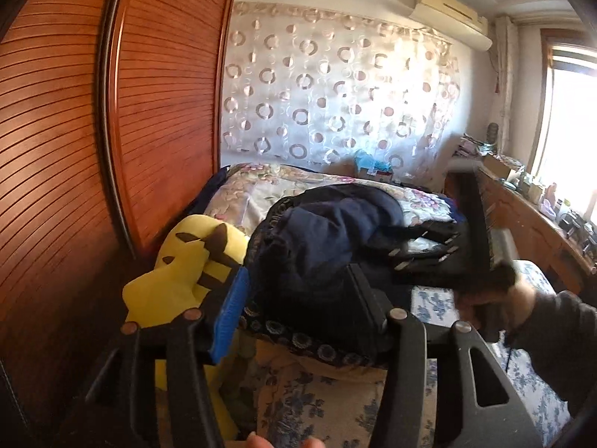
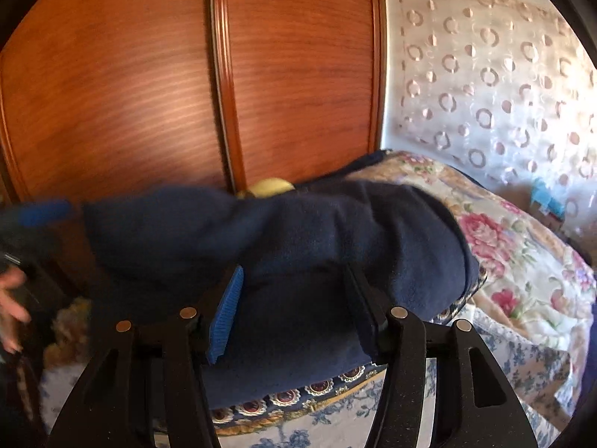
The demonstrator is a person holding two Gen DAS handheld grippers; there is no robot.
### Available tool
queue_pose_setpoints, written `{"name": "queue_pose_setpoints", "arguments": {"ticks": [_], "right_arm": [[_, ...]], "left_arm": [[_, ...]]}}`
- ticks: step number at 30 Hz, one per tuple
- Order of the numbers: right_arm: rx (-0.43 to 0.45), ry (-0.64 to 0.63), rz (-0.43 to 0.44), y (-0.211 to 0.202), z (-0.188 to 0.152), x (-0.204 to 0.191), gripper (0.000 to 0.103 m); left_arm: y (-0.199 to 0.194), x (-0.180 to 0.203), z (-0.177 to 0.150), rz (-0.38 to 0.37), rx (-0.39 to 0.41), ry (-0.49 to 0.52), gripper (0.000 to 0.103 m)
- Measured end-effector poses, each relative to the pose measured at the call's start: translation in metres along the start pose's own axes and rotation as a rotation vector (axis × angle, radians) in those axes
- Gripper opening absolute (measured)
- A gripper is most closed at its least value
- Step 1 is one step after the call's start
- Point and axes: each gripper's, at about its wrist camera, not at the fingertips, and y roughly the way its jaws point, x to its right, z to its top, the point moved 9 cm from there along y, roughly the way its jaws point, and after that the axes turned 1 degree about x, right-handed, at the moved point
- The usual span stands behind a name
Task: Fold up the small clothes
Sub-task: 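Lift the folded navy shirt with both grippers and carry it to the clothes stack, then lower the navy shirt onto the folded clothes stack and open both grippers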
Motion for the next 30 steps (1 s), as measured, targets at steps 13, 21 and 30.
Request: {"name": "queue_pose_setpoints", "arguments": {"ticks": [13,21,30], "right_arm": [[0.045,0.079,-0.102,-0.053,-0.020,0.004,0.056],[0.119,0.163,-0.206,-0.154,-0.052,0.006,0.068],[0.150,0.254,-0.341,-0.245,-0.109,0.008,0.087]], "left_arm": [[-0.027,0.041,-0.001,-0.034,0.003,0.070,0.053],[-0.032,0.092,-0.019,-0.077,-0.022,0.125,0.053],[-0.040,0.145,-0.036,-0.115,-0.029,0.161,0.053]]}}
